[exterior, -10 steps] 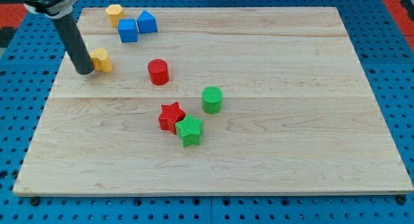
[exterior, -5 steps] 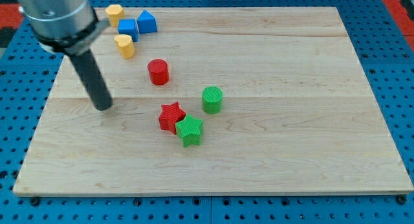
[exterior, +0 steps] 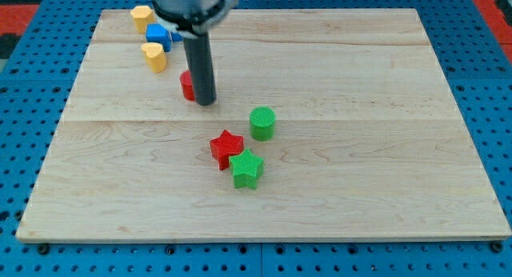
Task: Place the green circle in between the red star and green star
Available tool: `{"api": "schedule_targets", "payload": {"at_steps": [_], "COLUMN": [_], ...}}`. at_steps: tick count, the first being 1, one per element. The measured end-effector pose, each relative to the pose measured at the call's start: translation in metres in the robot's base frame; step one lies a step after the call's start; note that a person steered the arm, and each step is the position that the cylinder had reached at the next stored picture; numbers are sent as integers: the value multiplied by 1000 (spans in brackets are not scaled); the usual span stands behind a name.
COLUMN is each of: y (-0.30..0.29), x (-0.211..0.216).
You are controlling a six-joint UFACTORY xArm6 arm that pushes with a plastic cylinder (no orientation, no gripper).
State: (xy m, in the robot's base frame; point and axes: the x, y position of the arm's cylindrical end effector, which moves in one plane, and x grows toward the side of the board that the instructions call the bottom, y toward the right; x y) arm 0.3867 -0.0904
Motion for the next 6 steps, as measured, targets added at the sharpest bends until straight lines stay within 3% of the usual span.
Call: {"api": "schedule_targets", "payload": {"at_steps": [1,2,3,4,6], "y": [-59,-36,11,94,110], "x": [-43,-53,-33,-8,45]}}
